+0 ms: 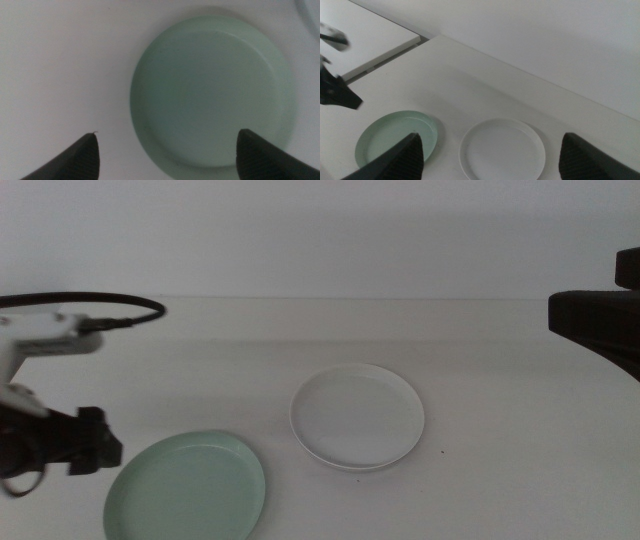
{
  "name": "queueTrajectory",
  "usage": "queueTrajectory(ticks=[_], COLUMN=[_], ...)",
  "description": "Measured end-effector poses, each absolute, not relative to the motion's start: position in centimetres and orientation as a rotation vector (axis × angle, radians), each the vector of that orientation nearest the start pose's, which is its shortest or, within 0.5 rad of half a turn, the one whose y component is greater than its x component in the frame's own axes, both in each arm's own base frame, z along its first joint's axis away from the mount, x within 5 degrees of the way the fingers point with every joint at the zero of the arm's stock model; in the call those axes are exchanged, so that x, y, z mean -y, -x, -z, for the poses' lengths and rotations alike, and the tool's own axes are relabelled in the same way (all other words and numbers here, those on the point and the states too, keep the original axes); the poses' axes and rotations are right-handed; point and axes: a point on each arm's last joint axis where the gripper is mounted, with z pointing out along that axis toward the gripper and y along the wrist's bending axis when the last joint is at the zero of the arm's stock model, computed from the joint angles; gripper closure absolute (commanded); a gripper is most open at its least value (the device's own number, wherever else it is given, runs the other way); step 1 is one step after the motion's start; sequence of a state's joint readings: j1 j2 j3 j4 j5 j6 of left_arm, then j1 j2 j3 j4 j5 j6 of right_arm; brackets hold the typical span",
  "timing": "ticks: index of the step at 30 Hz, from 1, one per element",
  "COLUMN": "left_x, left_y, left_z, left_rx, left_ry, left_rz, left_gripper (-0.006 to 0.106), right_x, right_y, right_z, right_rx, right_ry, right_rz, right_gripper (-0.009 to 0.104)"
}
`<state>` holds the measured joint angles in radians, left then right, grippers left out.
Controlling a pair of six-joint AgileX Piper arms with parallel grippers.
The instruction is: Stack the three bowls on top of each other.
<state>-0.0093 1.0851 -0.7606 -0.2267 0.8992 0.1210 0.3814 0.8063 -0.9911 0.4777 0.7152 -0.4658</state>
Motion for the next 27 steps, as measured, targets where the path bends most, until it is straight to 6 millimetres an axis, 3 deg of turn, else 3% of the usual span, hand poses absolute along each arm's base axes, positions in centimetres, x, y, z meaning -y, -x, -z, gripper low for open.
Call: queueTrajectory(ticks=[6,14,22,25,27], left_x=[1.8,2.1,2.2,2.2,2.2], left_y=[-22.8,-25.1,-25.7,-25.8,-25.8], left_z=[-22.3,-17.2,-15.1,-15.0,-15.0], left_rx=[-2.829,-2.957,-3.016,-3.015,-3.018], left_ry=[0.068,0.051,0.048,0.036,0.035], left_rz=[0.271,0.309,0.331,0.332,0.331], left_gripper=[0.007,0.007,0.008,0.017,0.032], right_x=[-8.1,-8.1,-8.1,-8.1,-8.1], right_y=[-12.8,-12.8,-12.8,-12.8,-12.8], right_z=[-40.9,-40.9,-40.9,-40.9,-40.9], right_rx=[-1.855,-1.855,-1.855,-1.855,-1.855], right_ry=[0.658,0.658,0.658,0.658,0.658], right_rz=[-0.489,-0.489,-0.489,-0.489,-0.489], right_gripper=[0.002,0.002,0.002,0.002,0.002])
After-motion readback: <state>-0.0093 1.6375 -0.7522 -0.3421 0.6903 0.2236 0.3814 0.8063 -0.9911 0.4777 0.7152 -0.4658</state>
